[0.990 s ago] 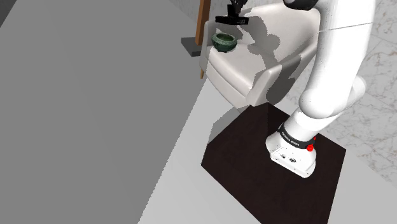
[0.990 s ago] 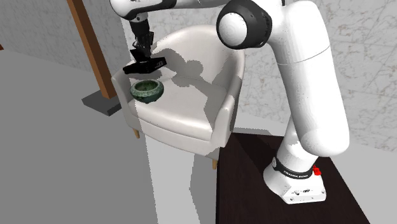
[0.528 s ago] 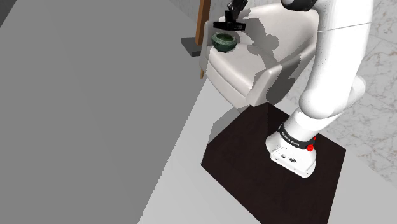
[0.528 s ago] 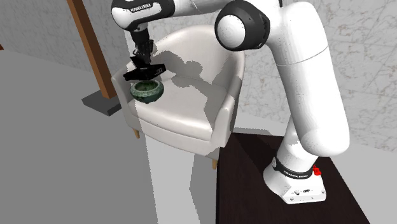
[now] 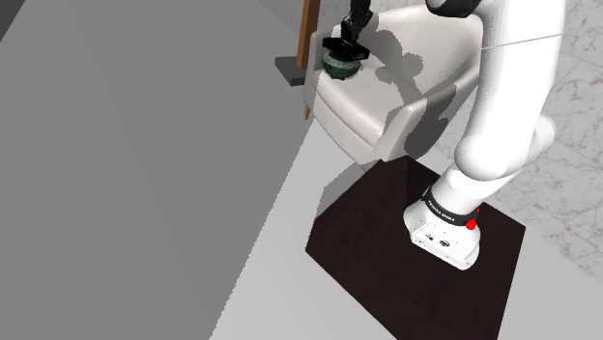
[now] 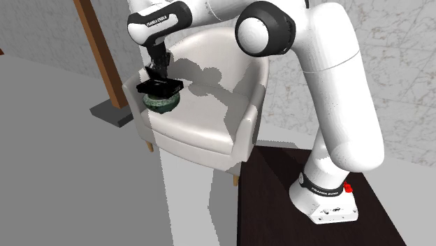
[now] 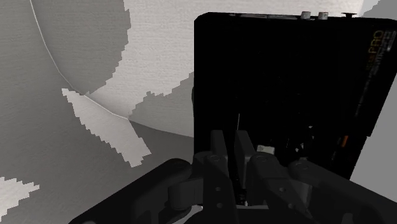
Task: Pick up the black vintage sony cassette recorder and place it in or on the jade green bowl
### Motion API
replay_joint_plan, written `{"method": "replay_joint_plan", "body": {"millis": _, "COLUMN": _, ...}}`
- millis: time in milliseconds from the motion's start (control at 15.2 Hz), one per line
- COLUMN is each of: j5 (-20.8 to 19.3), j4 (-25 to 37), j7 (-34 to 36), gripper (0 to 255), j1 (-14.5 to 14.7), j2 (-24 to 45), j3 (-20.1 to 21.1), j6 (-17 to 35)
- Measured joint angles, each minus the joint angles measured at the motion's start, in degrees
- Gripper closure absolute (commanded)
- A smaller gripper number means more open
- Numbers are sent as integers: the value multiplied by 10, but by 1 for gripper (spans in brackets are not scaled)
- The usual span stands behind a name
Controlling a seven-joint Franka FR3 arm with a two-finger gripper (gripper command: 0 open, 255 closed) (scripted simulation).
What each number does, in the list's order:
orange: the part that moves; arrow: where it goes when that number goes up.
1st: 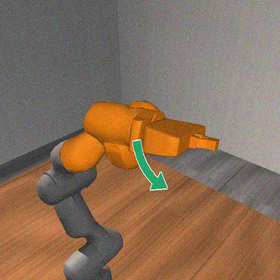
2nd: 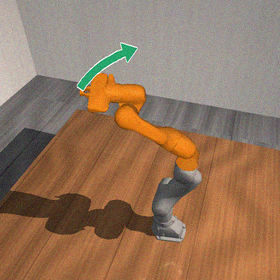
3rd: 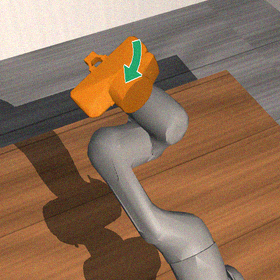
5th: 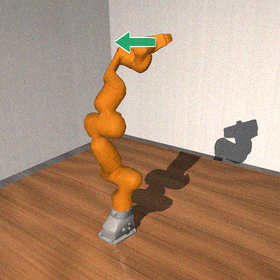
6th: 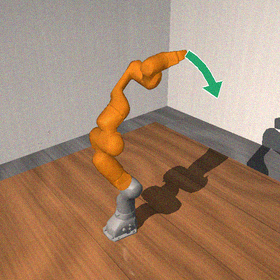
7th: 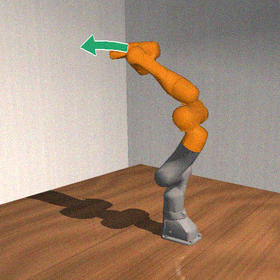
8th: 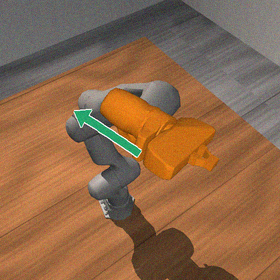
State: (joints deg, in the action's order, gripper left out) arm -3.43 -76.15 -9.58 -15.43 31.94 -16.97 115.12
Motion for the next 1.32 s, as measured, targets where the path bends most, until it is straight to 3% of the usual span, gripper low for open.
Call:
{"method": "replay_joint_plan", "body": {"millis": 528, "j5": -1, "j4": -18, "j7": 2, "gripper": 255, "j1": 1, "j2": -1, "j3": 0, "j6": 21}}
{"method": "replay_joint_plan", "body": {"millis": 594, "j5": -1, "j4": -18, "j7": 2, "gripper": 0, "j1": 1, "j2": -1, "j3": 0, "j6": 21}}
{"method": "replay_joint_plan", "body": {"millis": 990, "j5": 0, "j4": -19, "j7": 2, "gripper": 0, "j1": 1, "j2": 2, "j3": 1, "j6": 22}}
{"method": "replay_joint_plan", "body": {"millis": 1320, "j5": -4, "j4": 13, "j7": 5, "gripper": 0, "j1": 10, "j2": -17, "j3": 0, "j6": -30}}
